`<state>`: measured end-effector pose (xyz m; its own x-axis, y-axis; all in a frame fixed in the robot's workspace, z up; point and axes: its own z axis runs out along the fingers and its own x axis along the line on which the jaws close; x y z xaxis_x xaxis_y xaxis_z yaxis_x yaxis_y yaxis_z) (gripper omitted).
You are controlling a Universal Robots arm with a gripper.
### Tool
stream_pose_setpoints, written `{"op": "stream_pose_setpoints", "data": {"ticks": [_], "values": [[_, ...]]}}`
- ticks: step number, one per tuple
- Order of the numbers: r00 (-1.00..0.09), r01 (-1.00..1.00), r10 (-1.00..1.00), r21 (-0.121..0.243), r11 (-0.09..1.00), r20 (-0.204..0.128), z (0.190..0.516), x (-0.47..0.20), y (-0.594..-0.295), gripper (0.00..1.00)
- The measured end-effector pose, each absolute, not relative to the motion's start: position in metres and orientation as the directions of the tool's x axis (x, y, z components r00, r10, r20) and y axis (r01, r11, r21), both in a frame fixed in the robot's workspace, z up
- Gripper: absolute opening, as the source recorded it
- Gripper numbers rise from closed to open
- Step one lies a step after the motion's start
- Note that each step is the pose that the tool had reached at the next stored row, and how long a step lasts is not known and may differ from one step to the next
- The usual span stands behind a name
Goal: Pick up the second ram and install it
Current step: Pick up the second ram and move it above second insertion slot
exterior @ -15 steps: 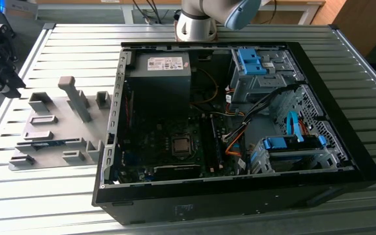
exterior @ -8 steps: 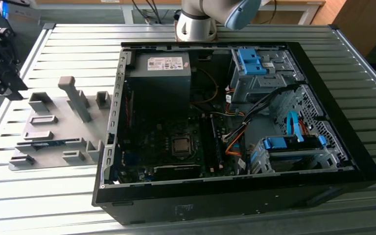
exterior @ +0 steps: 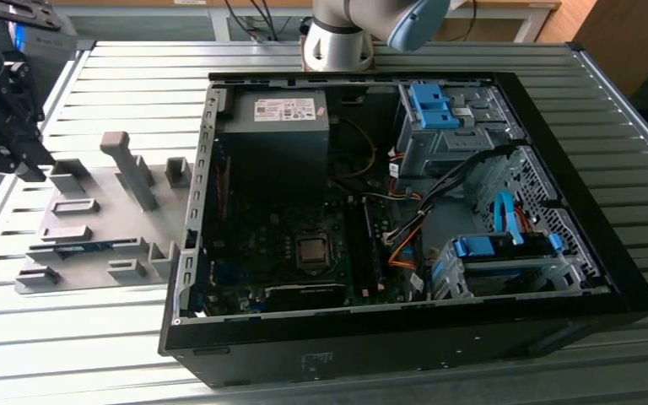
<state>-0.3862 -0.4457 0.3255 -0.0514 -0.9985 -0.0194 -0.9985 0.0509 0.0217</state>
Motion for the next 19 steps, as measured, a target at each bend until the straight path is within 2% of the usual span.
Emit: {"op": "stream_pose_setpoints", "data": {"ticks": [19], "values": [[-0.052,-0.998,-0.998,0.022,0.051,-0.019,0.3164,-0.3864,-0.4465,0.31]]}}
